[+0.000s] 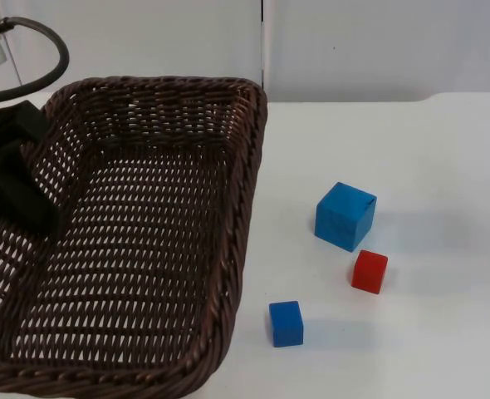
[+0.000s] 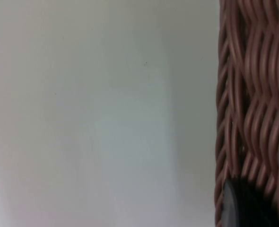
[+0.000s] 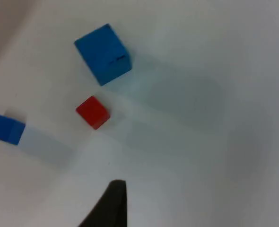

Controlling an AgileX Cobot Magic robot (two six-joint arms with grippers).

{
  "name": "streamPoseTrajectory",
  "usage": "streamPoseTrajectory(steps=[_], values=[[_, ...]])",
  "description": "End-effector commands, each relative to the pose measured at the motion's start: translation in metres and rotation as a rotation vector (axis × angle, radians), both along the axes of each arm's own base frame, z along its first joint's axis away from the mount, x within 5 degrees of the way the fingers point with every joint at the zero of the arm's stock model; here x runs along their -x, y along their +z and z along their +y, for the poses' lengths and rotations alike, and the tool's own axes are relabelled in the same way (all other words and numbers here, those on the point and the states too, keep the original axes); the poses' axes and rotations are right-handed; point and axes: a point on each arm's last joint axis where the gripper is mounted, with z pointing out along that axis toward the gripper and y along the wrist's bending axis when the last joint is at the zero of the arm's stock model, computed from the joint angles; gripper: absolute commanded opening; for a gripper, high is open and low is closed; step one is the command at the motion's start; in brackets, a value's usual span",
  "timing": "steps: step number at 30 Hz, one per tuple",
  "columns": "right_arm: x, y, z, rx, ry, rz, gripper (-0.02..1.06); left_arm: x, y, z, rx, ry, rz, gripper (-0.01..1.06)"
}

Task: Pick up the basket with the left hand and place the largest block into the basket with the right hand.

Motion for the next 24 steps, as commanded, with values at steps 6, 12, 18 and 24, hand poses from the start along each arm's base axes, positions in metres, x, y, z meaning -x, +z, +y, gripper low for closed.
streamPoseTrajectory(steps=[6, 12, 18, 24], values=[[-0.031, -0.04, 0.041, 0.045, 0.16, 0.012, 1.05, 0.001, 0.006, -0.002, 0.021, 0.003, -0.014, 0.0], [-0.06, -0.06, 0.078, 0.076, 0.255, 0.064, 1.05, 0.0, 0.006, -0.002, 0.02, 0.005, -0.016, 0.0], [-0.092, -0.077, 0.096, 0.121, 0.323, 0.112, 1.05, 0.0, 0.006, -0.002, 0.02, 0.005, -0.016, 0.0], [-0.117, -0.091, 0.113, 0.109, 0.405, 0.121, 1.05, 0.0, 0.005, -0.002, 0.019, 0.006, -0.017, 0.0]])
